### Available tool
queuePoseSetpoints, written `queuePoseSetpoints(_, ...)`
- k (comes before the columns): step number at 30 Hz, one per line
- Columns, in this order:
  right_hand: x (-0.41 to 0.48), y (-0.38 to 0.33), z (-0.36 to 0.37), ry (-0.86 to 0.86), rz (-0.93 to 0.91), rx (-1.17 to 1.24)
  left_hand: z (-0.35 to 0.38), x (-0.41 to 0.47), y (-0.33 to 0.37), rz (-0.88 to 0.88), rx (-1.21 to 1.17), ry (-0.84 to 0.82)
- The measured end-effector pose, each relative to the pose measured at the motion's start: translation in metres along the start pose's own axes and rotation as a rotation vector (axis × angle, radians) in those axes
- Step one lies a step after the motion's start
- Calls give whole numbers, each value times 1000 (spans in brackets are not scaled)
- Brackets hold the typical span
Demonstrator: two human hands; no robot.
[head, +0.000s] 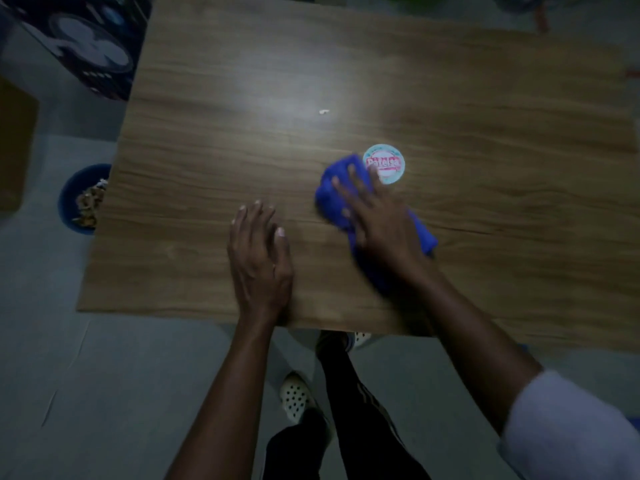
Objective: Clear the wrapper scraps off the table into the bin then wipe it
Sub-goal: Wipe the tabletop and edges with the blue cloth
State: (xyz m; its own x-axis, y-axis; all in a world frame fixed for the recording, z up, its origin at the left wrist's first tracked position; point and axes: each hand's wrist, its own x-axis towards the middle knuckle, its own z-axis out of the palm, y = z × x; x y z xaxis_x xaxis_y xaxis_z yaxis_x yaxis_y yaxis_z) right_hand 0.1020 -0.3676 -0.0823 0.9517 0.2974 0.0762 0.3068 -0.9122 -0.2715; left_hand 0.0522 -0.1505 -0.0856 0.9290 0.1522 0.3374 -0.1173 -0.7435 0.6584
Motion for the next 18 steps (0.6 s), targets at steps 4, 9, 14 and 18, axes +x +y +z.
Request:
queuePoseSetpoints(4,64,13,-9,64,291,-21,-7,-6,3,-107,-19,93)
queuePoseSetpoints(9,37,-28,-4,87,192,-48,-12,-5,3,-129,-116,67)
queuePoseSetpoints(14,-84,-97,3,-44,-125,9,-13,-12,4,-63,-81,-51)
queuePoseSetpoints(18,-118,-55,-3,-31,-55,9,-16,-25,3,39,-32,-148)
